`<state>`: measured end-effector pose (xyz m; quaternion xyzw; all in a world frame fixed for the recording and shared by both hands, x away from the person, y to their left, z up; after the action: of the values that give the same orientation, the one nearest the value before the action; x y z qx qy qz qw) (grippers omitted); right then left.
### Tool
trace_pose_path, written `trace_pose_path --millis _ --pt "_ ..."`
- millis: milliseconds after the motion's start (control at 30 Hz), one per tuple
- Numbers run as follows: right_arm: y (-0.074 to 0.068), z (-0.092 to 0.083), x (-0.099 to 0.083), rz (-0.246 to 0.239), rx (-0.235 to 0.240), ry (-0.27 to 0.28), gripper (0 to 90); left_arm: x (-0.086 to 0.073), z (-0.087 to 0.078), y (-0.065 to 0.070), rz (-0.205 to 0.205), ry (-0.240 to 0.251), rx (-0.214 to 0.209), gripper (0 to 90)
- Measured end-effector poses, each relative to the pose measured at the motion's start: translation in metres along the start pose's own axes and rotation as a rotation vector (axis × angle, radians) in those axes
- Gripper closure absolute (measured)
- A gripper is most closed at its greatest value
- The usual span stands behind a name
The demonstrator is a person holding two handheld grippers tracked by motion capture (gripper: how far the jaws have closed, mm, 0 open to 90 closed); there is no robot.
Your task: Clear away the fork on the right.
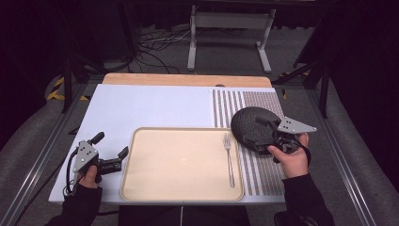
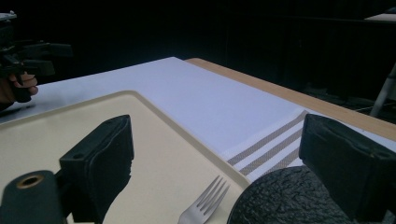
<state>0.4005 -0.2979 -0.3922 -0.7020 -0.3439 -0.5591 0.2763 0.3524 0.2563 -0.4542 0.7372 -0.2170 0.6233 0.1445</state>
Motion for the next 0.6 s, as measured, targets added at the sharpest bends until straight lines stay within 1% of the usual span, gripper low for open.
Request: trace_pose_path --millis 33,100,167,333,400,433,500,600 --pt "0.000 -0.002 -0.002 -0.003 -0.003 0.008 10.9 0.000 0.000 0.000 0.000 0.000 0.000 0.2" --pt "0.001 -0.006 -0.007 0.007 -0.004 0.015 10.9 0.000 0.000 0.000 0.001 -0.001 0.000 0.2" --pt "0.001 -0.009 -0.012 0.009 -0.012 0.015 11.0 0.000 0.000 0.000 0.002 0.000 0.000 0.2" --pt "0.002 -0.019 -0.025 0.032 -0.046 0.032 11.0 0.000 0.000 0.000 0.005 0.002 0.002 0.2" --pt "0.002 -0.020 -0.027 0.034 -0.051 0.035 11.0 0.000 0.000 0.000 0.004 0.002 0.001 0.2" --pt "0.003 -0.024 -0.034 0.045 -0.063 0.036 11.0 0.001 0.000 0.000 0.001 0.003 0.001 0.2" --pt "0.003 -0.024 -0.036 0.045 -0.066 0.037 10.9 0.001 -0.001 0.000 0.001 0.002 0.000 0.2" --pt "0.002 -0.027 -0.046 0.056 -0.073 0.021 10.9 0.001 -0.001 -0.001 -0.001 0.005 -0.002 0.2"
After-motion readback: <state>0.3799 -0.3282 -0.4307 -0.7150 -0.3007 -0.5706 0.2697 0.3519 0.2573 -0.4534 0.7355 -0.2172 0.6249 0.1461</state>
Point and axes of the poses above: each handheld gripper's, and its own axes: z roughly forward along the jaws, x roughly out of its top, y roughly to its right, the point moved 1 cm from there along z, roughly forward along the jaws, and after that the axes turned 1 degree about x, right-handed, at the moved point
